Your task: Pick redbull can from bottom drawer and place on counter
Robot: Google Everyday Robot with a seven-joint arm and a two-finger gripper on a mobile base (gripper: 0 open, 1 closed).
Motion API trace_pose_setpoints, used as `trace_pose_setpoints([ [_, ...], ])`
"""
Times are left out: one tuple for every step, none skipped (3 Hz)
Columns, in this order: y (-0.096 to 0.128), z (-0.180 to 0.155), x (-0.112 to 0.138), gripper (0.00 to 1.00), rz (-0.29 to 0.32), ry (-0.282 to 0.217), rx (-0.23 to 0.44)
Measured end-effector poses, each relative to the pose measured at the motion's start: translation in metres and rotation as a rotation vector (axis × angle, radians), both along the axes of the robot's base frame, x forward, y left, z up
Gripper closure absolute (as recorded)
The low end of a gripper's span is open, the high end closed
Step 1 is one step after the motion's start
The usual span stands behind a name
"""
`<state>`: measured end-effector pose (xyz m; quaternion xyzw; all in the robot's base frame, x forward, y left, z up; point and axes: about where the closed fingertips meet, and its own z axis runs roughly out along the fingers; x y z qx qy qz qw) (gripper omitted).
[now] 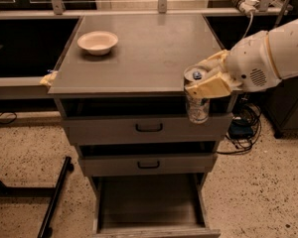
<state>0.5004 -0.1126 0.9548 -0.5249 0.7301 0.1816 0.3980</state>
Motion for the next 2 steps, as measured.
trace_pose_setpoints([
  [0.004, -0.008, -0.002, 1.0, 0.009, -0.001, -0.005],
  [-0.003, 0.002, 0.032, 1.0, -0.032, -0.03, -0.002],
])
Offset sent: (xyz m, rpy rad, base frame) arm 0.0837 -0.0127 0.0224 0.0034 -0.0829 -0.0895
